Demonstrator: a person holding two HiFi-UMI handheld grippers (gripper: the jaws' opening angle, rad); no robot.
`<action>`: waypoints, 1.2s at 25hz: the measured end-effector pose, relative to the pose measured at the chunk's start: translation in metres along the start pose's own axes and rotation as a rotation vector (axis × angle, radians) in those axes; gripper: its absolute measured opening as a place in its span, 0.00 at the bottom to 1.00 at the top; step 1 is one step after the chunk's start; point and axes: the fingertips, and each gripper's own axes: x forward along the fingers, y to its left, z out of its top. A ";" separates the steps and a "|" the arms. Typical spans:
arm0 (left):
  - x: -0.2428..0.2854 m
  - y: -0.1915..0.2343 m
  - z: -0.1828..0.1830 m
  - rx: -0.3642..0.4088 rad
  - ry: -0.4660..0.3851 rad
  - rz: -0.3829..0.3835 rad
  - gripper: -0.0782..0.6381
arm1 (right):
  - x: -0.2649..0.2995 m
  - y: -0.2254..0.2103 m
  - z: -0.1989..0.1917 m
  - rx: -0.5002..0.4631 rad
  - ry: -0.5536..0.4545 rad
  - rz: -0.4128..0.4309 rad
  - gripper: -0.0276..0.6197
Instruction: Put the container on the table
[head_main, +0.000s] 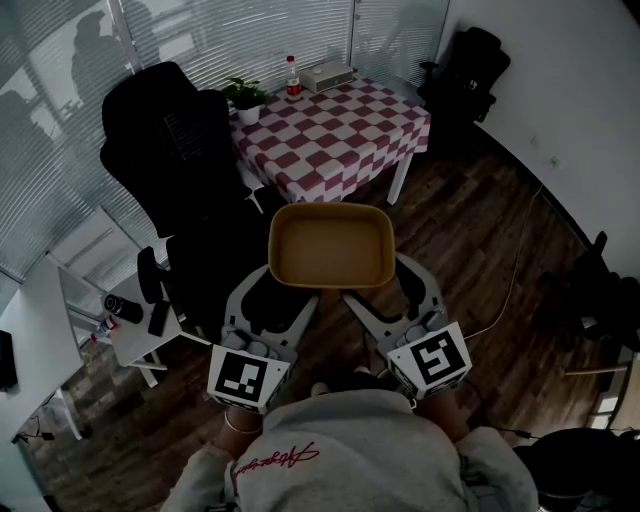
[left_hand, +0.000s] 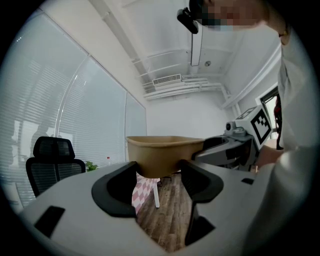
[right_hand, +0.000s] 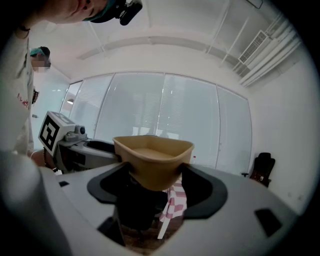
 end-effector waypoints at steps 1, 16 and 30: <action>0.000 -0.001 0.000 -0.003 0.002 -0.003 0.51 | 0.000 0.000 0.000 -0.002 0.000 -0.003 0.56; -0.003 -0.003 -0.001 -0.018 0.004 -0.031 0.51 | -0.005 0.004 -0.003 0.045 0.004 -0.028 0.56; 0.002 0.004 -0.004 -0.025 0.011 -0.015 0.51 | 0.004 -0.001 -0.003 0.053 -0.007 -0.017 0.56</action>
